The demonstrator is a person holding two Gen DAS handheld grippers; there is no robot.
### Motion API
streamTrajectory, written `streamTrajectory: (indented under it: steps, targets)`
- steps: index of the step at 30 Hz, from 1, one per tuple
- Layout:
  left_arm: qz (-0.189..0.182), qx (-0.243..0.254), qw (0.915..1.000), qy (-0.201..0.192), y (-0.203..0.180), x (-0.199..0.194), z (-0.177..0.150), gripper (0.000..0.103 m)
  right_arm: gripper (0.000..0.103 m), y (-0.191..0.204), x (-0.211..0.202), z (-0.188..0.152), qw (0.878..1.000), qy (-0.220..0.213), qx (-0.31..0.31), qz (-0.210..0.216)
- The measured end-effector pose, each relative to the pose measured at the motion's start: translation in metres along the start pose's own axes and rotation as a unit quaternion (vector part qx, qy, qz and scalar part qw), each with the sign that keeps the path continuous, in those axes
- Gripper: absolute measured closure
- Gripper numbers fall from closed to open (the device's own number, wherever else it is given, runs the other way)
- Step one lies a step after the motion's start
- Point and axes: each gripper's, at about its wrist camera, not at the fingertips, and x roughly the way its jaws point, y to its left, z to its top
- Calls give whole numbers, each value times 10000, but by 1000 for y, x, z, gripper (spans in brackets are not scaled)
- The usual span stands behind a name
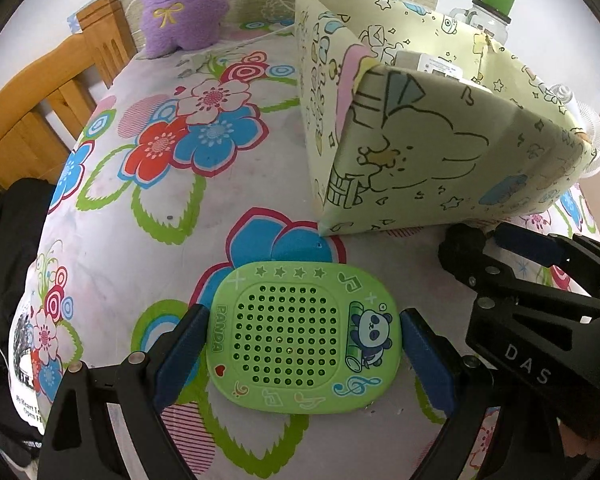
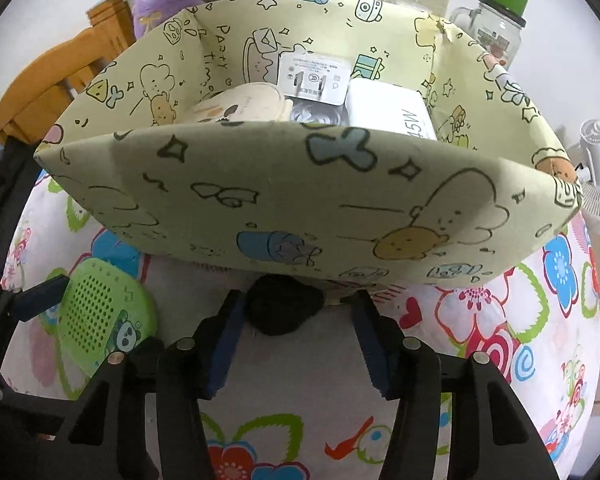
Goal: Organize rigid objects
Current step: 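Close the right tool on the black car key beside the fabric box, then lift the speaker pad and car key with both tools toward the fabric box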
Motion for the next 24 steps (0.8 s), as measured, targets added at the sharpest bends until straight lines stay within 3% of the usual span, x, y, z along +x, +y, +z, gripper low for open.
streamTrajectory:
  steps: [24]
  targets:
    - [-137, 430, 9989, -138, -13, -28, -33, 8, 46, -26, -69, -88, 9978, -212, 557, -290]
